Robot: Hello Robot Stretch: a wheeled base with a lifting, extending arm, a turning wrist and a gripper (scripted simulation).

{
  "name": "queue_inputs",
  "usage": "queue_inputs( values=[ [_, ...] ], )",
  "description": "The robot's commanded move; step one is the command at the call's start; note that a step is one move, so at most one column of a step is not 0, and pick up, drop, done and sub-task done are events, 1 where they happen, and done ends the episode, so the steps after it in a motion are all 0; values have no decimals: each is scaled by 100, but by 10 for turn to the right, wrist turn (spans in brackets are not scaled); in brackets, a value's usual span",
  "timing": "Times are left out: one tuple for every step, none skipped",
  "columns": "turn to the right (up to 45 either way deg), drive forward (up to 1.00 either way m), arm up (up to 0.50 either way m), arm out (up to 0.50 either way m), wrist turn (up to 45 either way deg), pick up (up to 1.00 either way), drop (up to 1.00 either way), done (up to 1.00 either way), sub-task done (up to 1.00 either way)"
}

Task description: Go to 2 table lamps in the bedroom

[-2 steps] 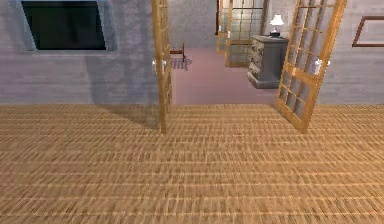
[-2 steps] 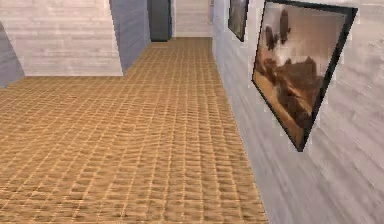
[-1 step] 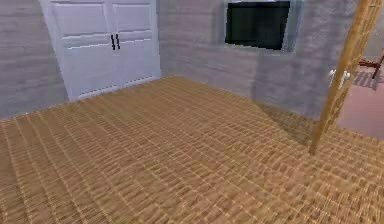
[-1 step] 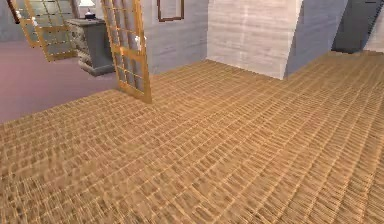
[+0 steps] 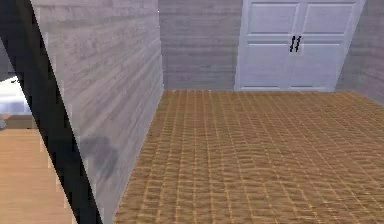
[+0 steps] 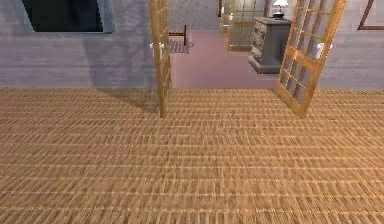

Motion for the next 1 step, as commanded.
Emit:
queue_inputs(
  values=[
    [-60, 0, 0, 0, 0, 0, 0, 0, 0]
  ],
)
